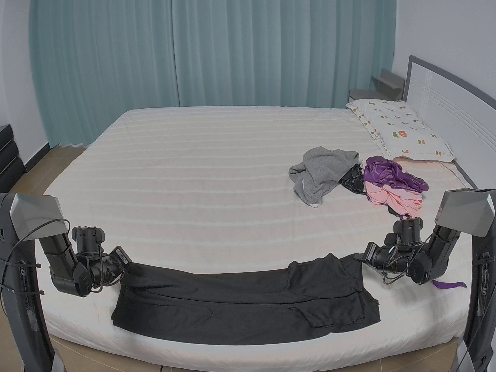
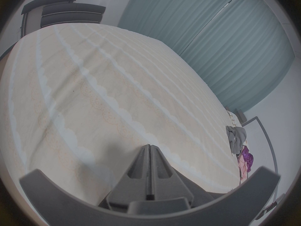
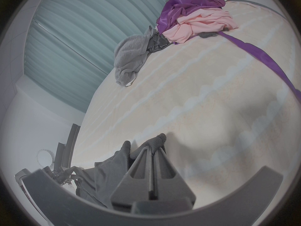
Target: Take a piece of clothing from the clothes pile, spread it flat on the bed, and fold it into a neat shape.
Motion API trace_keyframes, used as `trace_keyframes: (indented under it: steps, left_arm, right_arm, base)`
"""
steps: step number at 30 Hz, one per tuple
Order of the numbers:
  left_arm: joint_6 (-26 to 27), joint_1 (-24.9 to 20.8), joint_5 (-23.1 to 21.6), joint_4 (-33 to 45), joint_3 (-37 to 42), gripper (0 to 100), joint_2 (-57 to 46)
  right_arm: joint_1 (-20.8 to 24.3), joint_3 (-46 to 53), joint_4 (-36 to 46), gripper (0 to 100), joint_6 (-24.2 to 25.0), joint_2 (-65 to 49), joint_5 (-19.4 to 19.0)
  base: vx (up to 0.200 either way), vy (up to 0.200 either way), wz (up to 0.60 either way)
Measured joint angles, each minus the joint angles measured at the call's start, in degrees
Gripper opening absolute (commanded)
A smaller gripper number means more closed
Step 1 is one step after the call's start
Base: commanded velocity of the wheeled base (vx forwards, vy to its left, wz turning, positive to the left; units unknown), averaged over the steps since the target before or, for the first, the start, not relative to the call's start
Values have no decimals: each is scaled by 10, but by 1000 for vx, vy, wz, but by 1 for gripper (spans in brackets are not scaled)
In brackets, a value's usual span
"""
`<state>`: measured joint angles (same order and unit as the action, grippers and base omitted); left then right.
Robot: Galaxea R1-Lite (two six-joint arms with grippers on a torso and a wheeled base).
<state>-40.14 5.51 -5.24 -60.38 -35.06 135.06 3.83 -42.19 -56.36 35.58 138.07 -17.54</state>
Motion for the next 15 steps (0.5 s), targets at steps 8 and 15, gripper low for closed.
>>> trace_keyframes:
  steps: [8,15]
  left_arm:
    - [-11,0,-1,0,0,0,0]
    - [-28,0,-6,0,0,100,-3]
  right_arm:
    - [-5,0,-1,0,0,-1,0]
    - [-5,6,-3,100,1,-2,-3]
  base:
    - [0,0,0]
    - [0,0,0]
